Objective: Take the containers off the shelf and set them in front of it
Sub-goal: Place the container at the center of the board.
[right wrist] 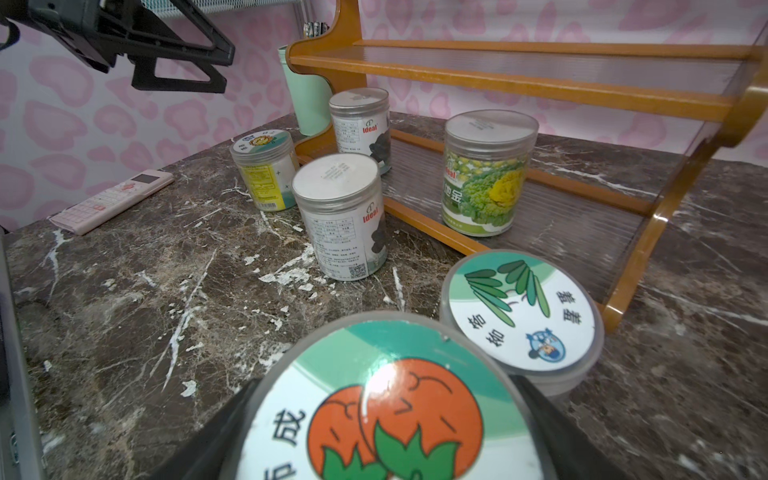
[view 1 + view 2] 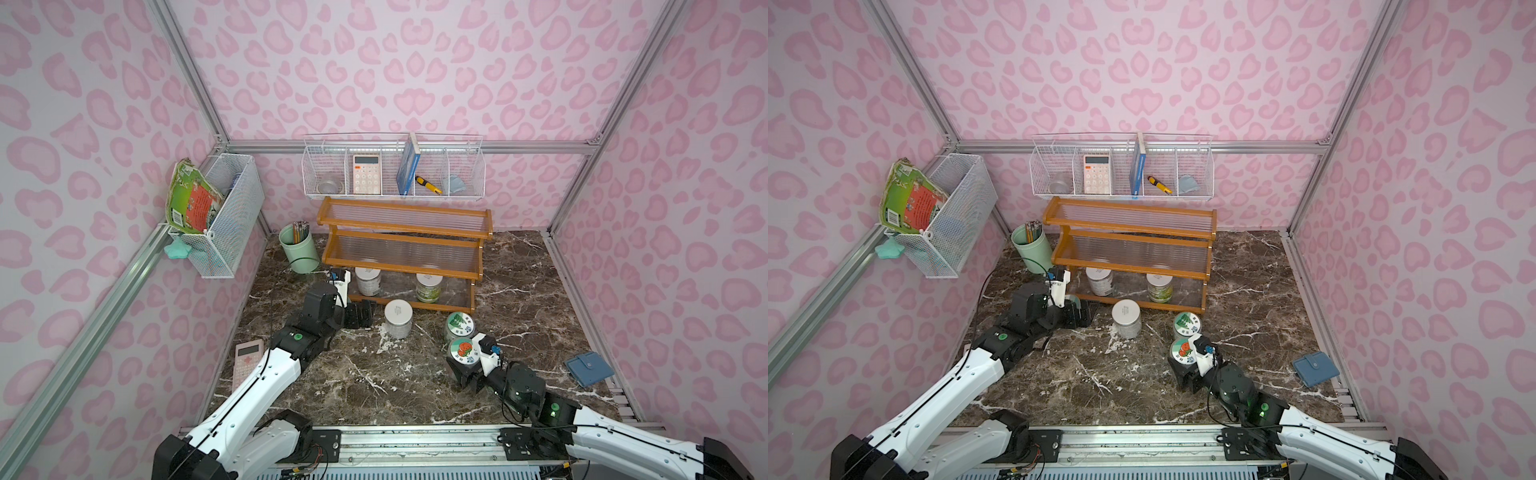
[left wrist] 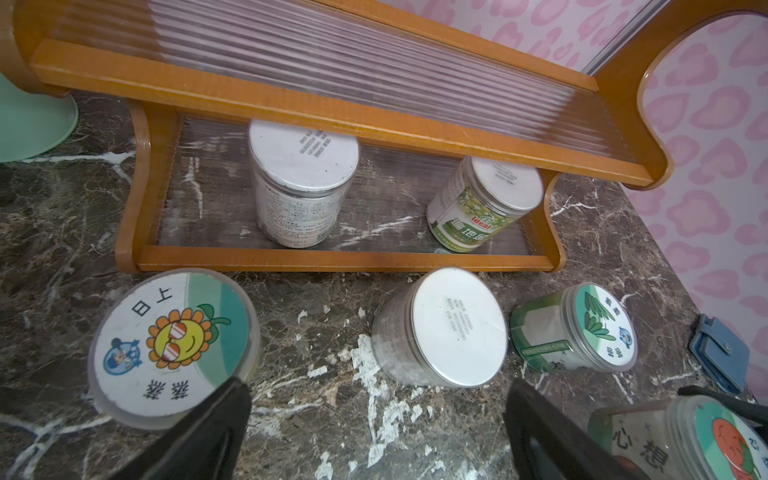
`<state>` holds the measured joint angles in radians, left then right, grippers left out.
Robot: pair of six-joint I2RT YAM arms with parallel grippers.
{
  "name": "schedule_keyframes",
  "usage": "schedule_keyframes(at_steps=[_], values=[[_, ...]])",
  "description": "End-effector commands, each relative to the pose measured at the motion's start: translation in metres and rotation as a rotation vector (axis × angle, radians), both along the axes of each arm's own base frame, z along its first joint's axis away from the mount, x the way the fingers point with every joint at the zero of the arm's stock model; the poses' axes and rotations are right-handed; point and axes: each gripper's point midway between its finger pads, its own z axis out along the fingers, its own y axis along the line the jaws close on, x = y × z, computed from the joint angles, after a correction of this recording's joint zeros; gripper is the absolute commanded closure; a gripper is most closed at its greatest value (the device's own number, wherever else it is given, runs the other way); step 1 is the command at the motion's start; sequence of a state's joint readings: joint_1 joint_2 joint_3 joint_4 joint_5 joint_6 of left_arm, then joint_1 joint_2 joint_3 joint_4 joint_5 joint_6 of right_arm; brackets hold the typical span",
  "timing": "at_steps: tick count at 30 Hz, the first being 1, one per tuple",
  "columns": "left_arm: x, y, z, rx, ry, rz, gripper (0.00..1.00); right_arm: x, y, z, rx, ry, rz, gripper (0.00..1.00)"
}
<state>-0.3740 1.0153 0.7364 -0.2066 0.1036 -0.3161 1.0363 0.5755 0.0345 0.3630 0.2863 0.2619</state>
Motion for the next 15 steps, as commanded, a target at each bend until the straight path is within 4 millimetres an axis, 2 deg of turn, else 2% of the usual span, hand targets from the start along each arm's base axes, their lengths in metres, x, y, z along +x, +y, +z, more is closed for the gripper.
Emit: schedule_keyframes(at_steps=[1,15], values=[[0.002,-0.001,0.003,-0.008,-0.013,0.004,0.01,0.005,-0.001,0.006,0.059,-0.003,-0.039,0.24],[0.001,0.000,0.004,-0.009,-0.019,0.004,0.01,0.014,-0.007,-0.014,0.030,0.012,-0.081,0.21]])
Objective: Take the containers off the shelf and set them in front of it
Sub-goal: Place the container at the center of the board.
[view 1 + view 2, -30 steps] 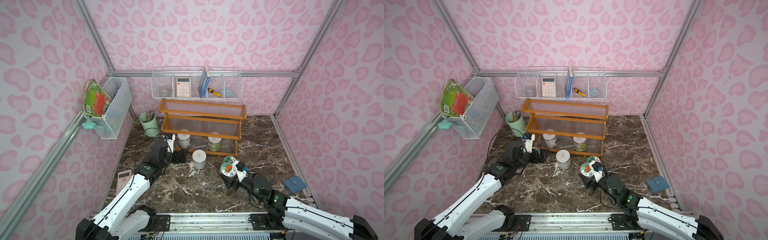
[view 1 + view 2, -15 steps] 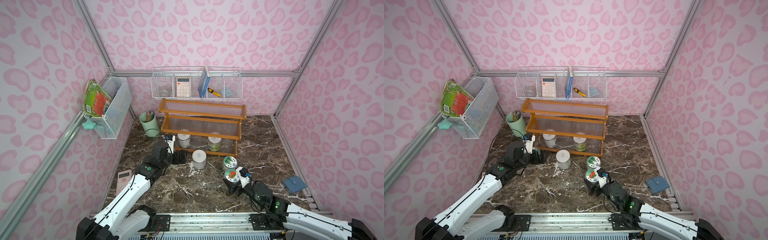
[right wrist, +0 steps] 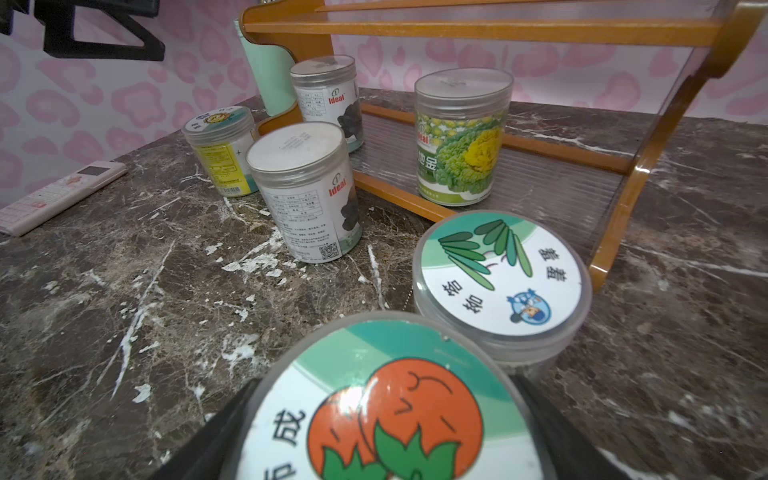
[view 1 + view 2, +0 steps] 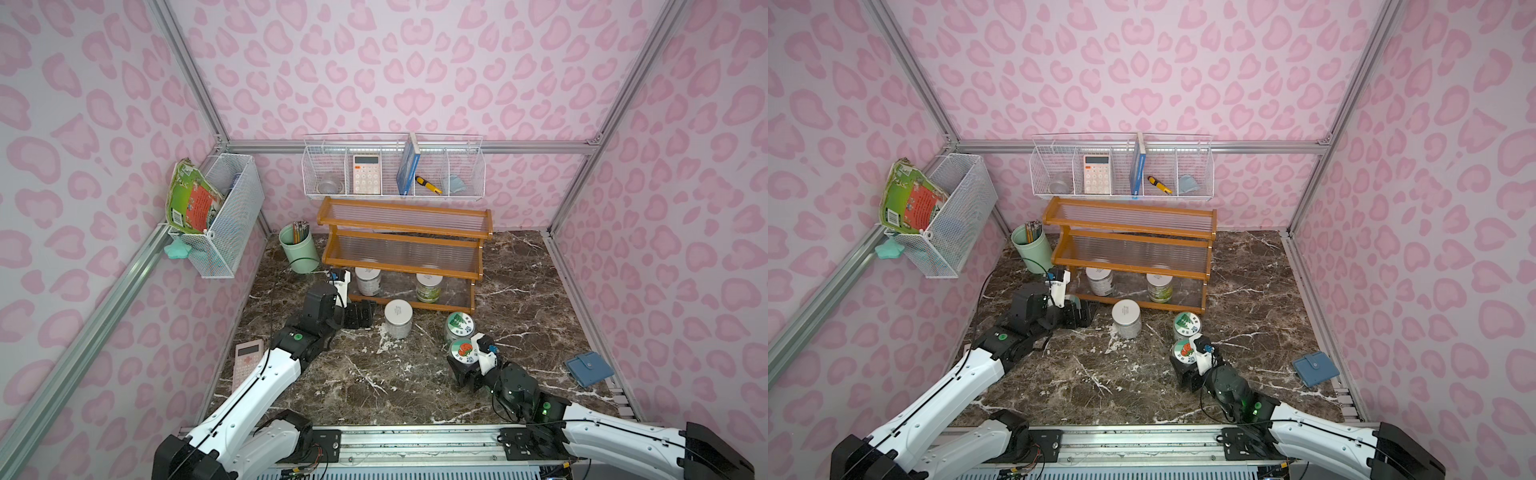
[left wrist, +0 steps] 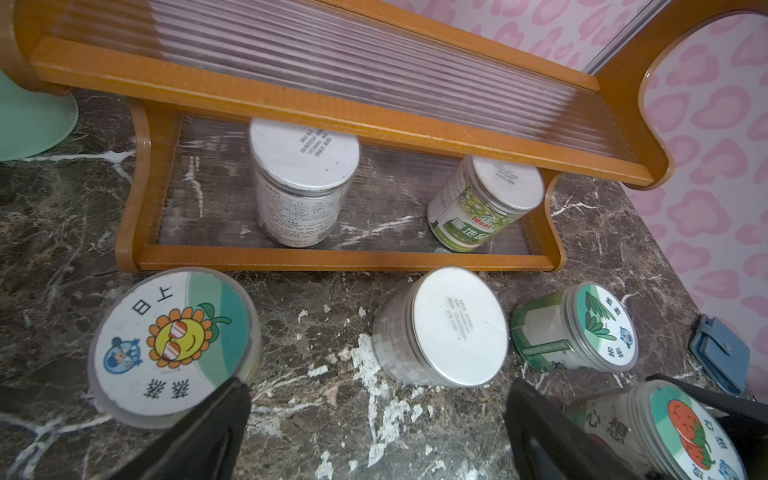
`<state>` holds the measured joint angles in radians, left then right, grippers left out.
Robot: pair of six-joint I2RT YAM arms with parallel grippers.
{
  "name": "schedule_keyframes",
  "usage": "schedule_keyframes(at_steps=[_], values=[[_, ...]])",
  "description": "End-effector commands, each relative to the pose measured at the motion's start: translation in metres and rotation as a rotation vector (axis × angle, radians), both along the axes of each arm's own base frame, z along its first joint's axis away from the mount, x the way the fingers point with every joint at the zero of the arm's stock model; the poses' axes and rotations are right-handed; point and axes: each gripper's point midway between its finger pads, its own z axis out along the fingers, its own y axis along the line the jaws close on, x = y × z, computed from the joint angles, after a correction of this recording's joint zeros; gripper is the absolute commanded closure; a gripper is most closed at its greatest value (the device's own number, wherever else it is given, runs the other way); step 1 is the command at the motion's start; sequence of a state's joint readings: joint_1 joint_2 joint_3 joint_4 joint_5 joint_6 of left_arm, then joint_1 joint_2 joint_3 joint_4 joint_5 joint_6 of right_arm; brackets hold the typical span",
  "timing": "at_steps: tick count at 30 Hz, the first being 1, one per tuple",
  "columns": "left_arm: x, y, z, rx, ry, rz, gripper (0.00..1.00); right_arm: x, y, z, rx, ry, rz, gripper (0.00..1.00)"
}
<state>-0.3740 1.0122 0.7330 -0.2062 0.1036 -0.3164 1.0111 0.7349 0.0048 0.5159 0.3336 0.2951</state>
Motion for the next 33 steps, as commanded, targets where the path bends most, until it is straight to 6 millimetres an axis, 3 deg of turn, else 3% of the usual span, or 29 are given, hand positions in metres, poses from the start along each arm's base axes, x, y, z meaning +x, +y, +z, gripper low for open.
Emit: schedule_keyframes(at_steps=[1,21,26,33], values=[[0.001,0.000,0.005,-0.011,-0.019,0.005,0.01,0.002,-0.001,0.002,0.041,-0.012,-0.004,0.20],[-0.001,0.001,0.007,-0.012,-0.028,0.007,0.01,0.004,0.001,-0.017,-0.004,0.039,0.003,0.04],[-0.002,0.002,0.008,-0.012,-0.029,0.008,0.01,0.005,0.000,-0.009,0.002,0.029,-0.010,0.01],[-0.002,0.001,0.009,-0.015,-0.033,0.006,0.01,0.006,0.000,0.017,0.039,-0.001,-0.007,0.01]])
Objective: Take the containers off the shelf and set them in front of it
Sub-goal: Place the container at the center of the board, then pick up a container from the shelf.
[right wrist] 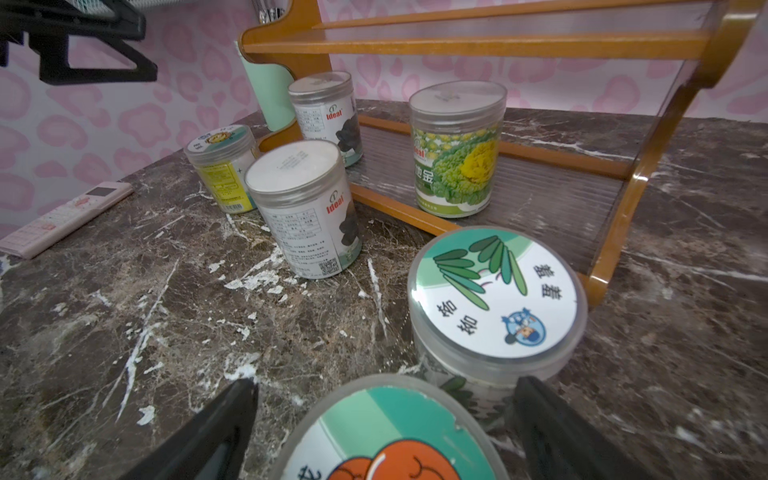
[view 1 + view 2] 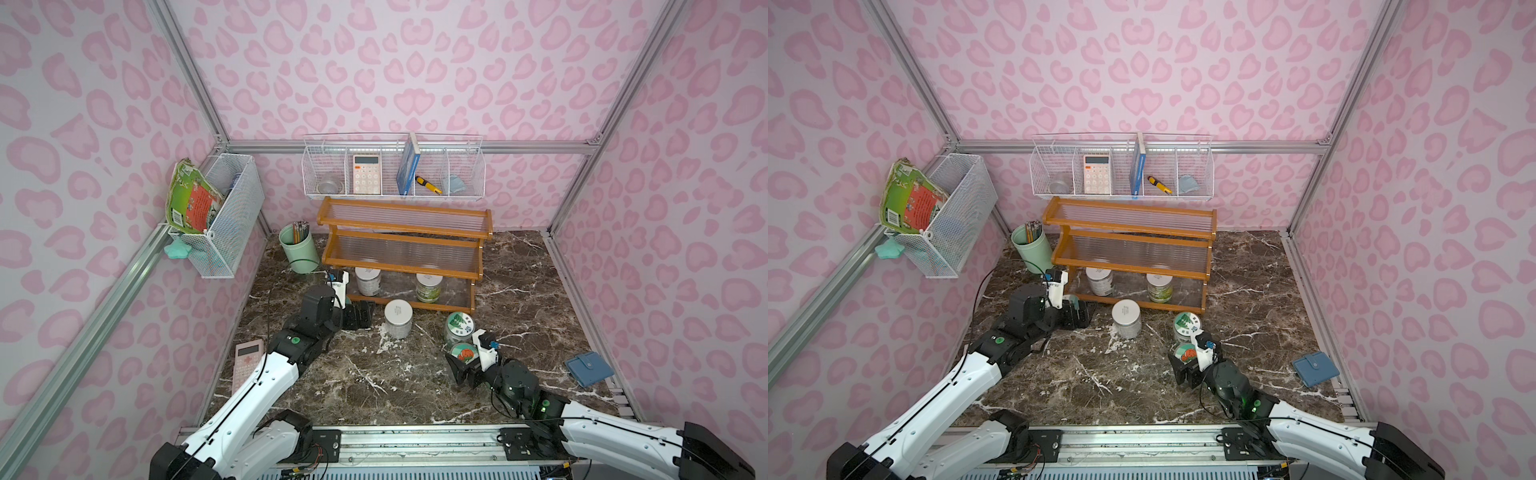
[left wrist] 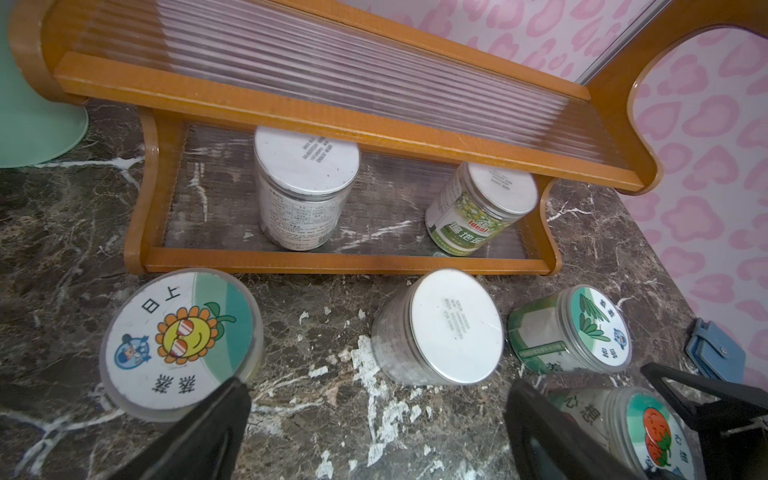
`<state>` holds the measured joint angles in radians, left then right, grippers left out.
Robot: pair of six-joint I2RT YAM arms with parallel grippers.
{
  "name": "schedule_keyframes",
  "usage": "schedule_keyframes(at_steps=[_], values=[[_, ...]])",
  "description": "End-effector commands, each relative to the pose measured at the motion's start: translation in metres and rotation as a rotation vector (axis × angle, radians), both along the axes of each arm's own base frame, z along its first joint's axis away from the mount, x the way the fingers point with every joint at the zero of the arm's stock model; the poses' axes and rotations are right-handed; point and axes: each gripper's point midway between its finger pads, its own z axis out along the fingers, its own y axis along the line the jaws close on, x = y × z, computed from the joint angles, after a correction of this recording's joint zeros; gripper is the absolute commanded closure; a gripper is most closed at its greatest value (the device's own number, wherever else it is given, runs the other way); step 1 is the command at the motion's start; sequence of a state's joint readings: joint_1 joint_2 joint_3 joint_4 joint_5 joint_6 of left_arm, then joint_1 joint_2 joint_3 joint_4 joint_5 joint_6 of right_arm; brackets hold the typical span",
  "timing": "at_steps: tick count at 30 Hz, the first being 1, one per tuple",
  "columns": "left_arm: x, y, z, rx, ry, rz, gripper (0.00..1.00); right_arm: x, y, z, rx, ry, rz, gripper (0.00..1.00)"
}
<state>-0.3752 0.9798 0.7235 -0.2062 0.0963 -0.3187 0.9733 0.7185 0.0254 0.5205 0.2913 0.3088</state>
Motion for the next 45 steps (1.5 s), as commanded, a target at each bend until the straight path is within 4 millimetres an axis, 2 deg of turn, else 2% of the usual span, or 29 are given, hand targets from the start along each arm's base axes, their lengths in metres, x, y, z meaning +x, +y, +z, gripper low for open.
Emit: schedule_keyframes(at_steps=[1,5,9,16,19,22,27,34,45], values=[[0.002,-0.001,0.004,-0.008,-0.012,-0.001,0.01,0.001,-0.001,0.006,-0.008,0.003,-0.011,0.01],[0.002,0.000,0.005,-0.005,-0.009,0.003,0.01,0.003,-0.001,0.031,0.012,-0.030,-0.021,0.01],[0.004,0.001,0.007,0.019,0.024,0.012,0.01,0.015,0.006,0.062,0.001,-0.053,-0.040,0.01],[0.000,-0.007,0.006,0.033,0.126,-0.055,0.01,0.063,0.042,0.099,0.008,0.008,0.019,0.01],[-0.006,-0.005,0.006,0.034,0.163,-0.056,0.01,0.087,0.057,0.103,-0.002,0.041,0.036,0.01],[-0.015,0.000,0.002,0.028,0.198,-0.043,0.01,0.106,0.070,0.097,-0.013,0.088,0.026,0.01],[-0.026,0.006,-0.006,-0.010,0.237,-0.009,0.01,0.122,0.081,0.078,-0.027,0.156,0.000,0.01],[-0.031,0.009,-0.016,-0.036,0.287,0.011,0.01,0.143,0.081,0.058,-0.043,0.194,-0.089,0.01],[-0.031,0.012,-0.012,-0.043,0.267,0.019,0.01,0.178,0.077,0.030,-0.092,0.209,-0.204,0.01]])
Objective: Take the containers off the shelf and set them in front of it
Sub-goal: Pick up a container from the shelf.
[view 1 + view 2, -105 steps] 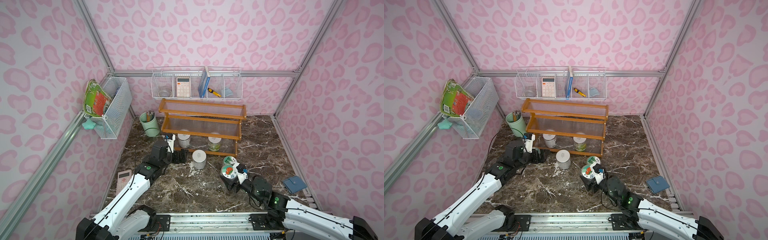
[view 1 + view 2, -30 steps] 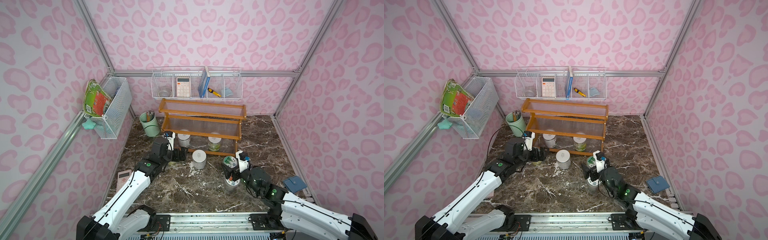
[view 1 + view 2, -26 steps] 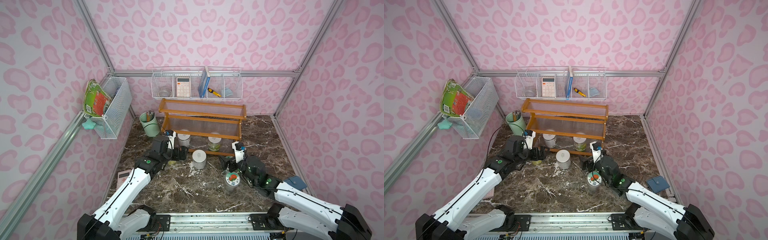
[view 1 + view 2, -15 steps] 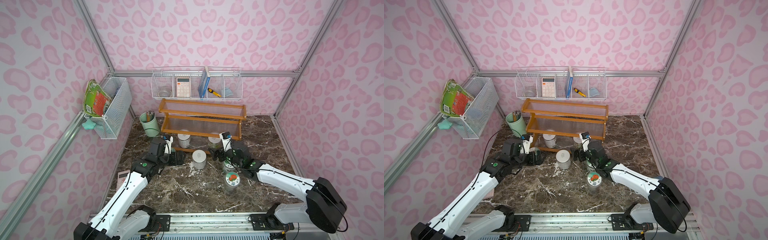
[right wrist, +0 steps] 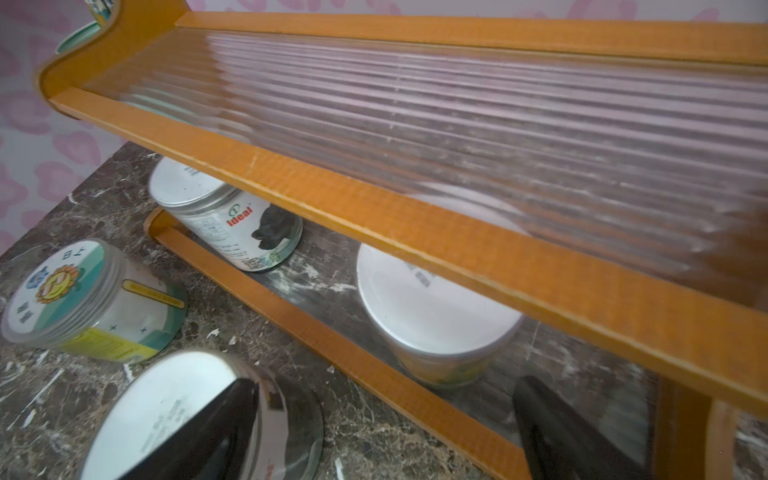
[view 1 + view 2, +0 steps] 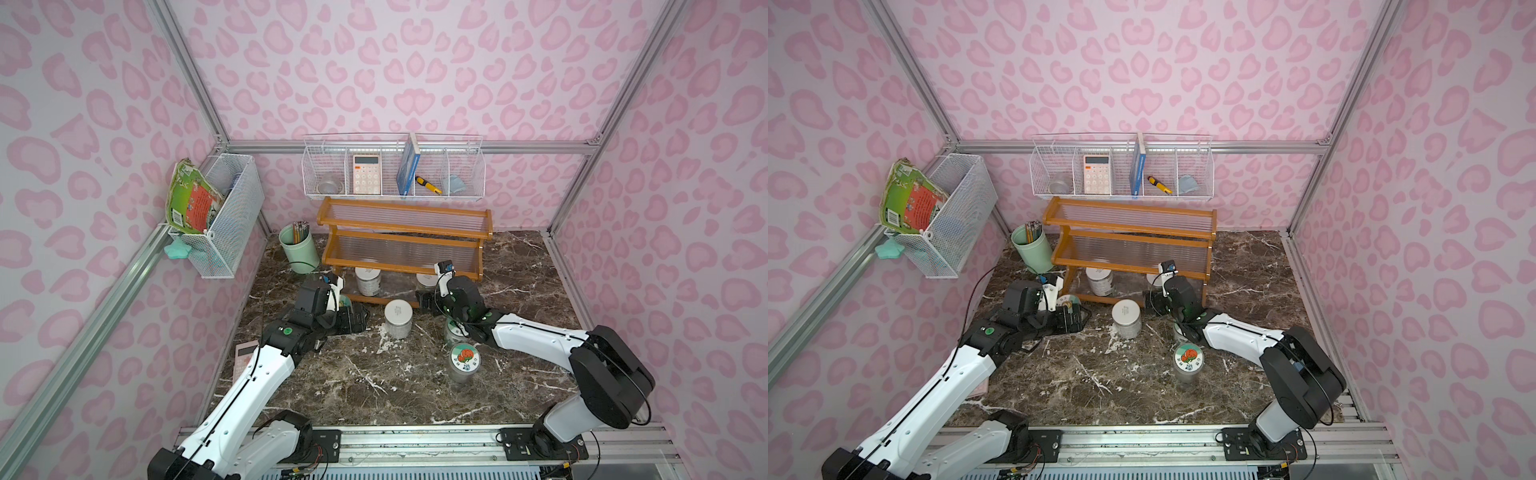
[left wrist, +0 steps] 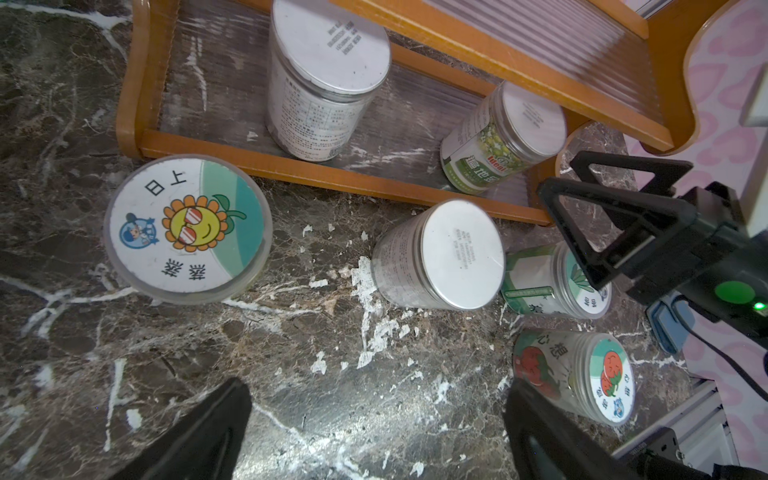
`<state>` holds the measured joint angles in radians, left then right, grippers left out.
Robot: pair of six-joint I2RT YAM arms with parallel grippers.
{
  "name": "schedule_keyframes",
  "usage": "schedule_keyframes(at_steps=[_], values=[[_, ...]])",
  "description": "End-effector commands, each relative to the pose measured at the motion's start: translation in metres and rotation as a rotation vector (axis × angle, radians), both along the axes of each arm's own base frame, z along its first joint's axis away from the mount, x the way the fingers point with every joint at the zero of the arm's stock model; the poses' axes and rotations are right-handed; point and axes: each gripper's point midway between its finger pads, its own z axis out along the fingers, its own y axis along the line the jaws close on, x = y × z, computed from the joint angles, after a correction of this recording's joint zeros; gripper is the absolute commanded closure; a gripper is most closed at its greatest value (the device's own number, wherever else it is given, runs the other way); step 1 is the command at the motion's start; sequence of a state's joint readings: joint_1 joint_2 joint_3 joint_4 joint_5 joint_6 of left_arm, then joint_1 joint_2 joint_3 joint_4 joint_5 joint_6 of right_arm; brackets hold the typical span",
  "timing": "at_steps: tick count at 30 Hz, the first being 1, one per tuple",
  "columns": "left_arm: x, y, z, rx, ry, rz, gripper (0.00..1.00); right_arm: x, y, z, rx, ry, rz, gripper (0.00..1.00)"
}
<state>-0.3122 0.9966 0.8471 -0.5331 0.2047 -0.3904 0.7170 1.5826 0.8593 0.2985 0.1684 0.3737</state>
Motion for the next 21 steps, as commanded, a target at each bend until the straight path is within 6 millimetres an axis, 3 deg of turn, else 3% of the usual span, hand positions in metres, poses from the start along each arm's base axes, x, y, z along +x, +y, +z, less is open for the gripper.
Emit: schedule_keyframes(at_steps=[1,21], values=[[-0.002,0.000,0.000,-0.006,0.008,-0.002,0.01,0.013,0.000,0.003,0.005,-0.030,-0.045,0.01],[-0.001,0.002,0.000,-0.002,0.004,0.006,0.01,0.046,0.008,-0.018,-0.049,-0.056,-0.066,0.01]])
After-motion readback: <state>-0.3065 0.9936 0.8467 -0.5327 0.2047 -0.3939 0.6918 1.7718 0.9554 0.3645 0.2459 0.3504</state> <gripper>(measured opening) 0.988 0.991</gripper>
